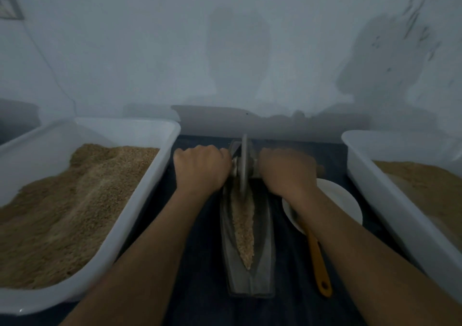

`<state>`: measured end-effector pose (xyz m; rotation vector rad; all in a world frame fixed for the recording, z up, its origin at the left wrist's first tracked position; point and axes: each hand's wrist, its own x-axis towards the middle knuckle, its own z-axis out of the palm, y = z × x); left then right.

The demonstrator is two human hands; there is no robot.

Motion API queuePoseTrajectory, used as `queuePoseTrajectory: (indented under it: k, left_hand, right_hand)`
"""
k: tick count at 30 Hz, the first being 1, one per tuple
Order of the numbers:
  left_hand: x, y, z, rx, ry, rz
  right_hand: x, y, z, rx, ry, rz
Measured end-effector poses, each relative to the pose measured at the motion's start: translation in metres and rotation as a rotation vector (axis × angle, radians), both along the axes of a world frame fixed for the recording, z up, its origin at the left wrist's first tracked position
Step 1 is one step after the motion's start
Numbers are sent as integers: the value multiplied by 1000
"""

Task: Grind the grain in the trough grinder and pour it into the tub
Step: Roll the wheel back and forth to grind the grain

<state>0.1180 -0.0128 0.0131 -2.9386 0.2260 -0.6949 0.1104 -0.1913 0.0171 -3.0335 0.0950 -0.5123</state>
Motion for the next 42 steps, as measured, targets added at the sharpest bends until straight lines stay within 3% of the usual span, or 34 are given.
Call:
queuePoseTrajectory:
  k: [8, 11, 14, 16, 21, 27, 32, 38, 42]
  left_hand:
    - [-102, 29, -24, -329, -158, -198]
    - [-91, 23, -19, -277, -142, -190]
    - [-55, 13, -12, -16, -101, -105]
    - [-25, 7, -8, 44, -35, -61]
    - [22, -3, 3, 25, 17, -8]
    - [-48, 16, -15, 6, 2, -87]
    - [-94, 26, -18, -249, -2, -147]
    - [-46, 16, -13, 78, 22, -82]
    - [6, 3, -6, 88, -1, -9]
  right_hand:
    - [-106, -3, -12, 36, -182, 179]
    - [-103, -5, -9, 10, -191, 161]
    - [-66, -2, -1, 14, -31, 121]
    - [-24, -3, 0, -11, 30, 85]
    - [28, -5, 10, 36, 143, 26]
    - [-44, 3, 1, -26, -54, 111]
    - [-101, 3, -3, -38, -87, 125]
    - [-63, 4, -1, -12, -30, 65]
    - [2, -3, 4, 43, 73, 37]
